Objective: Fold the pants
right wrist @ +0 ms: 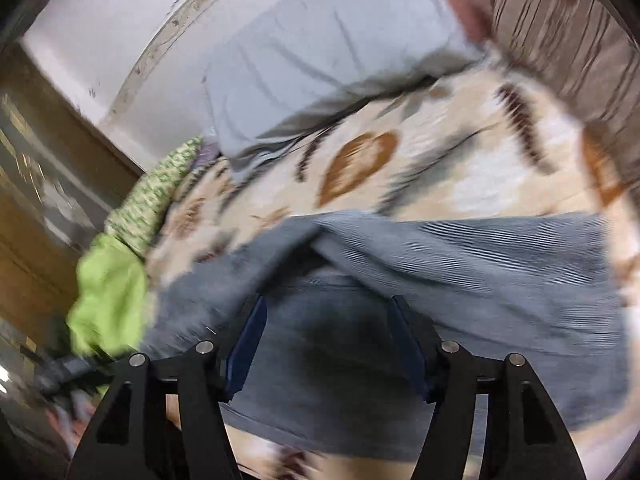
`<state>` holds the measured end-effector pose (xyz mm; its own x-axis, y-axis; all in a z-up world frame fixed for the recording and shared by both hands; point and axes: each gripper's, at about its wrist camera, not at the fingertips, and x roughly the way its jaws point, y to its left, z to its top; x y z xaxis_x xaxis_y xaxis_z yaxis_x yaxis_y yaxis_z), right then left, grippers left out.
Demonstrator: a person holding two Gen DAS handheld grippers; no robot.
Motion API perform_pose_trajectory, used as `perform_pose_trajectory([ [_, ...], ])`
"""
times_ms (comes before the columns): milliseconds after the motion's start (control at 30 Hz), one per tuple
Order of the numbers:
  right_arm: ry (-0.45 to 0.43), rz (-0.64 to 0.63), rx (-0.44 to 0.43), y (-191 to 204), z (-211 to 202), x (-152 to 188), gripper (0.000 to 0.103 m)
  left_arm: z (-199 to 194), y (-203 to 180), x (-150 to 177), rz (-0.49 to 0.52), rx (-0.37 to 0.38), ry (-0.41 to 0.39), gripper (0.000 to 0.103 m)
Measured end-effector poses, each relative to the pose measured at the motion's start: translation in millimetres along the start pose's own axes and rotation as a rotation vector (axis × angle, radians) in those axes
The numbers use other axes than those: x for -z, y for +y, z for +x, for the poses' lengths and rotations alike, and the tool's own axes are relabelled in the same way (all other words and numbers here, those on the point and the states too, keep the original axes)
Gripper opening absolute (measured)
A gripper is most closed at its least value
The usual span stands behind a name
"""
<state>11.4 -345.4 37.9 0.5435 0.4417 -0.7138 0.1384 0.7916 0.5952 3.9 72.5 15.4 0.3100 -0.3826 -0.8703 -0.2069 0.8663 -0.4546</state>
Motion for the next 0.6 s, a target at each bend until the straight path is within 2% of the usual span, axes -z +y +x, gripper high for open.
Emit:
perform_pose_trajectory([
  [67, 0.02, 0.054, -0.024, 3, 21, -11, 0.064, 11, 2, -5, -0.047, 0.026, 0.035, 0.066],
  [200, 0.061, 0.131, 0.001, 7, 53, -19, 0.064, 24, 7, -10, -0.124, 0.072, 0.07, 0.066],
  [367, 0.066, 0.167, 0.063, 1, 76, -19, 0.064, 43, 7, -16, -0.164, 0.066, 0.11, 0.066],
  [433, 0.068, 0.163, 0.067, -1, 81, -17, 0.061, 50, 7, -19, -0.176, 0.064, 0.119, 0.065],
  [467, 0.07, 0.156, 0.066, -1, 81, -15, 0.047, 52, 7, -21, -0.181, 0.064, 0.116, 0.065],
  [500, 0.079, 0.141, 0.064, -1, 83, -14, 0.023, 52, 7, -22, -0.181, 0.061, 0.112, 0.061],
  [533, 0.09, 0.127, 0.062, 0, 84, -12, 0.011, 51, 7, -24, -0.179, 0.051, 0.1, 0.047],
  [567, 0.095, 0.109, 0.064, 1, 84, -11, 0.002, 49, 6, -25, -0.173, 0.035, 0.086, 0.038],
  [600, 0.086, 0.089, 0.068, 4, 80, -8, 0.002, 48, 5, -27, -0.161, 0.028, 0.08, 0.03],
])
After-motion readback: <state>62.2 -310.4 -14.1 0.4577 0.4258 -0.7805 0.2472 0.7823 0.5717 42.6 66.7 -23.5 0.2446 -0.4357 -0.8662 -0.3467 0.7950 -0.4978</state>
